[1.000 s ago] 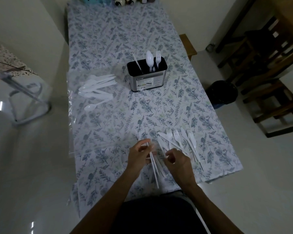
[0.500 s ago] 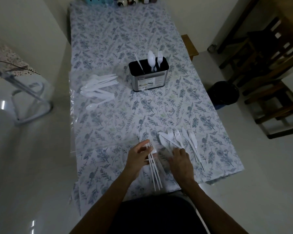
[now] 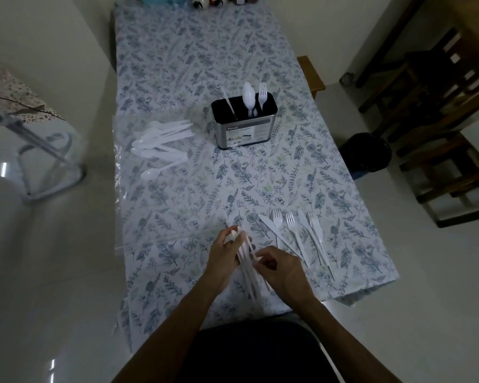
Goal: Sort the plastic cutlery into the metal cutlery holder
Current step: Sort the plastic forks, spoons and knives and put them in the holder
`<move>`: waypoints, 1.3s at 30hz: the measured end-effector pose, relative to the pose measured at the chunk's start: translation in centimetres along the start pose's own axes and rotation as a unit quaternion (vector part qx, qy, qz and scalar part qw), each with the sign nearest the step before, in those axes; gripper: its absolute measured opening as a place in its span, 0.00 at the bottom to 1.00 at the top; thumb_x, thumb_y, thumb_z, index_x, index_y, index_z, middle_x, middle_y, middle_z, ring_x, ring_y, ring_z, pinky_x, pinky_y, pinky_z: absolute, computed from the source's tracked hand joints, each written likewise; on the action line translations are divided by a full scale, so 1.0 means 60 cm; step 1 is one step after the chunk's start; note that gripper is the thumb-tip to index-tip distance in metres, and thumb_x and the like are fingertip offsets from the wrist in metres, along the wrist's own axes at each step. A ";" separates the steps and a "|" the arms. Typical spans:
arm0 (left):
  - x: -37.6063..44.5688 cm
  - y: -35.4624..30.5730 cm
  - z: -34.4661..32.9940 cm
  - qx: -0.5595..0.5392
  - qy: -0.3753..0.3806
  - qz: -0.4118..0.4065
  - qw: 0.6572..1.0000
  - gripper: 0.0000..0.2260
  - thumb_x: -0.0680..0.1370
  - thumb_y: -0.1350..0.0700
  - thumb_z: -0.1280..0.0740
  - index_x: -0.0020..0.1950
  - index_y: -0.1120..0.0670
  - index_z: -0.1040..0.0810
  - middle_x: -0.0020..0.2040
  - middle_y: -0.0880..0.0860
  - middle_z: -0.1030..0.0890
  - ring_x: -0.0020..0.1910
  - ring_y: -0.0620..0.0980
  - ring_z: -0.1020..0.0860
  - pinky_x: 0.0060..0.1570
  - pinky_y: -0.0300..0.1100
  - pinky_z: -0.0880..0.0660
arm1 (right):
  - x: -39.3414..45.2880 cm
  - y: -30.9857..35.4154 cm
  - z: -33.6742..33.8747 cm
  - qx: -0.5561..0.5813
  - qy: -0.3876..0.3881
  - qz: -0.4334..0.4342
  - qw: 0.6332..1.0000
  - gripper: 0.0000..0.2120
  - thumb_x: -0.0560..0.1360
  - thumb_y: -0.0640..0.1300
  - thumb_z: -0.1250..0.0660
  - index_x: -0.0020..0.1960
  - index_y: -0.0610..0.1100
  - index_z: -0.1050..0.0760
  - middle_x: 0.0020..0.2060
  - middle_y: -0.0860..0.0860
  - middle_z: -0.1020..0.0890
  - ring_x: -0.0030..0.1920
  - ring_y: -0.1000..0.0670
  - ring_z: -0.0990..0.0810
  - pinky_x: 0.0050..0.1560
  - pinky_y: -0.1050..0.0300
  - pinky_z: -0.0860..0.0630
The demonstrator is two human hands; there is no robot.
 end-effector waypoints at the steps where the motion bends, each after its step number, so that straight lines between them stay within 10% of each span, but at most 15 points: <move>1: 0.001 0.001 -0.002 -0.021 0.007 0.008 1.000 0.14 0.80 0.53 0.29 0.66 0.49 0.23 0.60 0.57 0.17 0.58 0.57 0.17 0.49 0.52 0.17 | 0.002 -0.001 0.000 -0.002 0.004 -0.002 1.000 0.07 0.73 0.43 0.24 0.50 0.45 0.17 0.38 0.56 0.15 0.41 0.62 0.17 0.43 0.74 0.24; 12: 0.004 0.013 0.003 -0.123 -0.030 0.089 0.988 0.07 0.84 0.59 0.41 0.57 0.55 0.23 0.37 0.55 0.22 0.30 0.50 0.26 0.29 0.43 0.25 | 0.077 -0.103 0.029 -0.371 0.000 -0.023 0.928 0.12 0.82 0.44 0.40 0.62 0.40 0.26 0.53 0.44 0.21 0.49 0.48 0.20 0.47 0.58 0.22; 19: 0.015 0.009 0.007 -0.044 0.005 0.041 0.998 0.13 0.73 0.53 0.23 0.47 0.59 0.22 0.36 0.57 0.24 0.30 0.51 0.26 0.32 0.44 0.23 | 0.044 -0.042 0.016 -0.175 0.004 -0.009 0.985 0.04 0.77 0.44 0.29 0.48 0.45 0.23 0.41 0.54 0.19 0.37 0.56 0.21 0.37 0.68 0.28; 23: 0.011 0.010 -0.007 -0.062 0.032 0.035 0.997 0.11 0.80 0.55 0.28 0.52 0.64 0.20 0.43 0.61 0.19 0.39 0.55 0.19 0.41 0.47 0.20 | 0.014 0.012 -0.010 -0.080 0.064 0.022 0.995 0.08 0.75 0.50 0.27 0.45 0.45 0.20 0.38 0.54 0.17 0.36 0.58 0.19 0.38 0.67 0.23; 28: 0.009 0.009 -0.010 -0.099 0.002 0.064 0.993 0.07 0.84 0.59 0.35 0.47 0.57 0.23 0.29 0.52 0.27 0.24 0.47 0.28 0.28 0.44 0.24 | 0.039 -0.067 0.085 -0.242 -0.103 -0.067 0.963 0.05 0.78 0.43 0.31 0.48 0.41 0.23 0.41 0.49 0.21 0.37 0.53 0.22 0.35 0.64 0.24; 33: 0.015 0.014 0.000 -0.107 0.003 0.063 0.992 0.03 0.84 0.58 0.35 0.52 0.55 0.27 0.31 0.51 0.27 0.23 0.47 0.29 0.26 0.42 0.26 | 0.049 -0.147 0.126 -0.319 -0.126 -0.154 0.927 0.10 0.80 0.45 0.35 0.53 0.38 0.26 0.47 0.40 0.22 0.44 0.40 0.21 0.39 0.50 0.23; 39: 0.013 0.015 0.001 -0.088 0.015 0.053 0.995 0.03 0.83 0.57 0.33 0.52 0.55 0.26 0.34 0.51 0.28 0.25 0.46 0.29 0.24 0.40 0.28 | 0.047 -0.146 0.118 -0.300 -0.107 -0.165 0.933 0.08 0.80 0.45 0.37 0.48 0.41 0.26 0.41 0.46 0.21 0.39 0.48 0.22 0.37 0.56 0.29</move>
Point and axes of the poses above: each hand's wrist, its own x-axis towards the middle knuckle, its own z-axis out of the back of the hand, y = z × x, the point moved 6 cm from there along x, towards the middle knuckle
